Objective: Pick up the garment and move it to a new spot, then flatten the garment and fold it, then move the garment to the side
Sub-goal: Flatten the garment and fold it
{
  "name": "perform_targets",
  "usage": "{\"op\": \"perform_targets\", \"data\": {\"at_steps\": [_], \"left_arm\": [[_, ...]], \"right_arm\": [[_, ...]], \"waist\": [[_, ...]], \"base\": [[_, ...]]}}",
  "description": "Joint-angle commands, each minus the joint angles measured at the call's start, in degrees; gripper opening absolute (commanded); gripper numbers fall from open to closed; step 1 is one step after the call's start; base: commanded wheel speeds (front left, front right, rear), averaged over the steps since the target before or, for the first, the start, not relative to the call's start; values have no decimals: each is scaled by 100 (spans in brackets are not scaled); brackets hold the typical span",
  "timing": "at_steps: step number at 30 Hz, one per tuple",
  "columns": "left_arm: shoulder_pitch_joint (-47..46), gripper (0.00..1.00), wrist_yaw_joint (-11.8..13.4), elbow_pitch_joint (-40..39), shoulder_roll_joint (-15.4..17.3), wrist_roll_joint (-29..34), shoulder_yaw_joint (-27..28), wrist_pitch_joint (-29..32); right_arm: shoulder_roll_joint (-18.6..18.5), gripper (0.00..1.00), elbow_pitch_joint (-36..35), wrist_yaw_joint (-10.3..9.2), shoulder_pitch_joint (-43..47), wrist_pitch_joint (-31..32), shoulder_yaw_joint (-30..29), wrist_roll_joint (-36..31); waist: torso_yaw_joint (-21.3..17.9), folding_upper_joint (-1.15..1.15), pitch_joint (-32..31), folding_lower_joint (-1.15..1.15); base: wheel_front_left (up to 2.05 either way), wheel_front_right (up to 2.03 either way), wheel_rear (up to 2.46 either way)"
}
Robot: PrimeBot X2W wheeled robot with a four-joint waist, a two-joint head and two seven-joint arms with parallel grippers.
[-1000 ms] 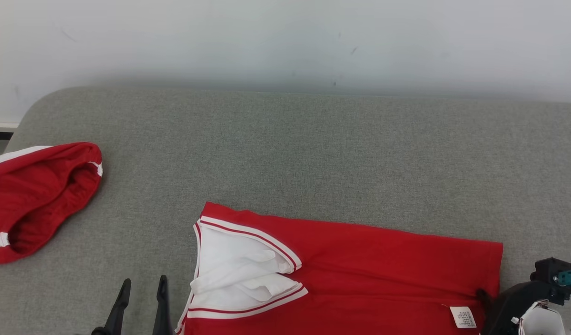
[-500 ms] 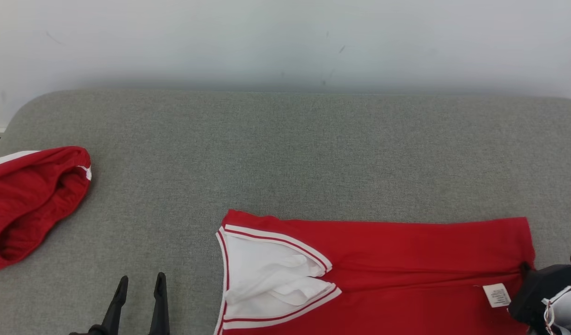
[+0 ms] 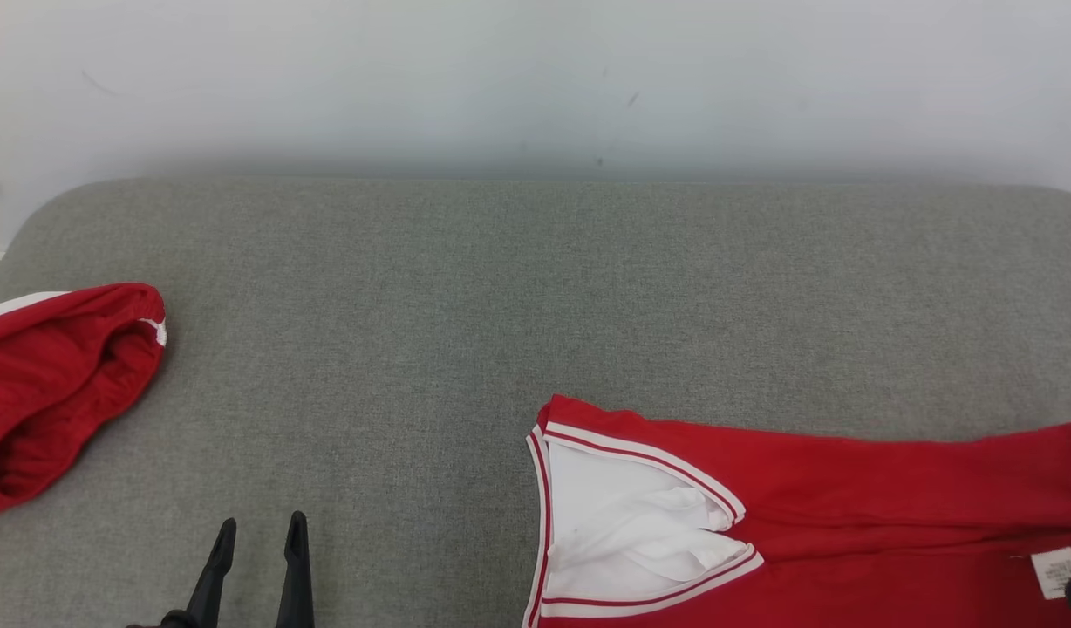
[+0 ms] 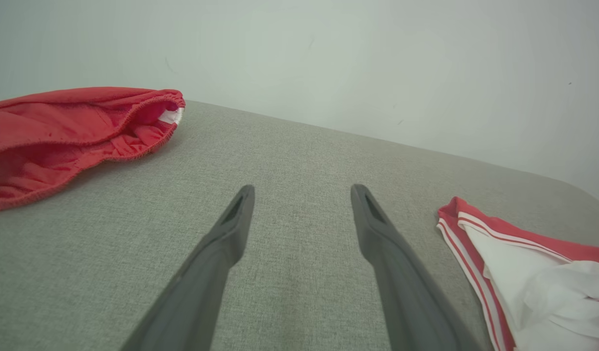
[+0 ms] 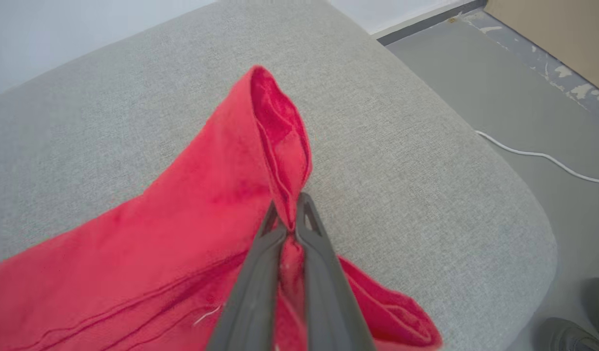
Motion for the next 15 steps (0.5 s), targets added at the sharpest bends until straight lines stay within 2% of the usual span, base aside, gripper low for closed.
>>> {"op": "perform_targets", "data": {"at_steps": [1, 4, 7, 15], "left_arm": [[-5, 100, 3, 21, -4, 11, 8, -18], [-22, 100, -5, 24, -17, 34, 9, -18], [-3, 100, -14, 28, -22, 50, 16, -18], [48, 100, -47, 66, -21, 89, -18, -19]], "right_arm": [[-5, 0, -66, -11, 66, 54, 138, 74], [-6, 0, -159, -11, 140, 169, 587, 372], [-3, 0, -180, -11, 220, 212, 1281, 768], [-6, 0, 176, -11, 242, 67, 2965, 1451]], "waist": [[-18, -1, -8, 0], [-44, -1, -27, 0], [-68, -1, -58, 0], [-54, -1, -134, 0]], "base": [[0, 0, 0], [0, 0, 0], [0, 0, 0], [0, 0, 0]]}}
